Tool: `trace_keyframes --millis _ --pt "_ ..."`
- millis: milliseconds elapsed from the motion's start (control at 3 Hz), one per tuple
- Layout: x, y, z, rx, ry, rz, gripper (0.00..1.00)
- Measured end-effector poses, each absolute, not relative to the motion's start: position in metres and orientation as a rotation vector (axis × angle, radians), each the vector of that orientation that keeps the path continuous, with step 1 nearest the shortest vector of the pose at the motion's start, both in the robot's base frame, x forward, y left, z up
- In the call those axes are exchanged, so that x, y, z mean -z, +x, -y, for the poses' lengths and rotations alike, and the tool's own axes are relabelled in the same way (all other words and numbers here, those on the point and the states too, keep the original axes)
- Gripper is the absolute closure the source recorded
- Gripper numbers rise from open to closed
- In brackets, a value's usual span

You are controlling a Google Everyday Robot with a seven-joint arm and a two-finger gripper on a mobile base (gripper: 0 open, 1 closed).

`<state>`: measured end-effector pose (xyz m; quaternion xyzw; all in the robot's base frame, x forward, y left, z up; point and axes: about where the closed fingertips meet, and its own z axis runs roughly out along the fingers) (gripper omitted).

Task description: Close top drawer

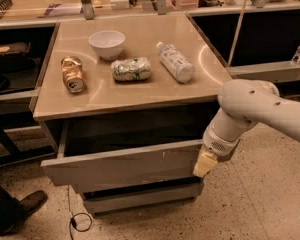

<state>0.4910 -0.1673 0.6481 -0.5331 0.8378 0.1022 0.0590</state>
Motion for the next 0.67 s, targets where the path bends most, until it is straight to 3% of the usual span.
trace_keyframes --millis 333,667 --pt "-0.6481 0.4910 0.1673 -0.309 -1.615 -2.537 0.00" --pt "-0.6481 0.4910 0.1673 -0.310 -1.615 -2.537 0.00"
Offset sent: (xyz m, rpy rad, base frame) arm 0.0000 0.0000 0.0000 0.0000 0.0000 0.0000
